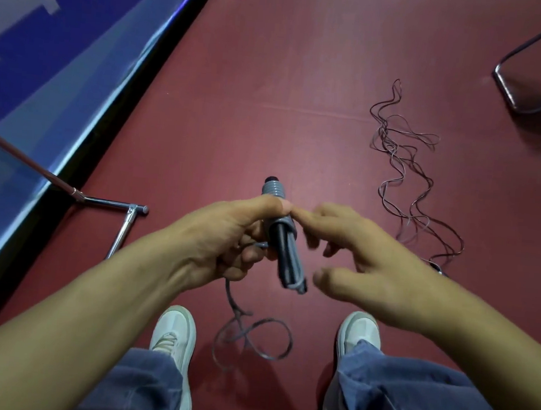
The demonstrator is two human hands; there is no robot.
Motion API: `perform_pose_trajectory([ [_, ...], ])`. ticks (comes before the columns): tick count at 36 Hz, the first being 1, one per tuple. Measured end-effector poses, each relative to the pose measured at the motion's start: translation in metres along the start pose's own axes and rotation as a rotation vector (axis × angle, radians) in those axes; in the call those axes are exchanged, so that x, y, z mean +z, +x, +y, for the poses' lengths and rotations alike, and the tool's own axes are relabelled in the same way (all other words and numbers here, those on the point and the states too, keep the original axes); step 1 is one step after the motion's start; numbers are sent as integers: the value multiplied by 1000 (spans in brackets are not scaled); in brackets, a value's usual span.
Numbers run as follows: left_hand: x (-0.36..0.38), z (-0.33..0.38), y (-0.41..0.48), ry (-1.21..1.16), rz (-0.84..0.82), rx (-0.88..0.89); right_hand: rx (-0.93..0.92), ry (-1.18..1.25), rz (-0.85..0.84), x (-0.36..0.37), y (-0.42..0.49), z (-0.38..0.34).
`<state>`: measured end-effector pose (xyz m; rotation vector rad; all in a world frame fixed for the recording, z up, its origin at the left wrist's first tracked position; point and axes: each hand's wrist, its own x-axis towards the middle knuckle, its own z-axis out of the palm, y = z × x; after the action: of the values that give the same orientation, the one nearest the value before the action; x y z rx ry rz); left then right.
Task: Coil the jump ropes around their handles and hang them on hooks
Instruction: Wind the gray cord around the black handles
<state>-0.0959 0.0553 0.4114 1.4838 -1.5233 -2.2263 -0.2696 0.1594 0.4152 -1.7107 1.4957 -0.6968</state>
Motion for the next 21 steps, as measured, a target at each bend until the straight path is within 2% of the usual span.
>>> perform_pose_trajectory([
  [3, -7, -3, -3, 76, -98, -2, -33, -32, 71, -9, -3, 4],
  [5, -9, -5, -5, 162, -200, 14, -81, -152, 78, -13, -3, 6],
  [8, -8, -9, -10, 329, -361, 42, -237, -412, -19, -10, -1, 9],
  [10, -4, -11, -12, 457, -404, 60, -315, -517, -69, -1, 1, 8],
  [14, -3, -13, -8, 728, -328, 78, -285, -730, -107, 19, 4, 8],
  [18, -4, -6, -5, 929, -229, 172, -187, -602, -198, 36, 6, 5],
  [21, -2, -3, -2, 1085, -144, 267, -7, -647, -145, 43, 9, 11],
])
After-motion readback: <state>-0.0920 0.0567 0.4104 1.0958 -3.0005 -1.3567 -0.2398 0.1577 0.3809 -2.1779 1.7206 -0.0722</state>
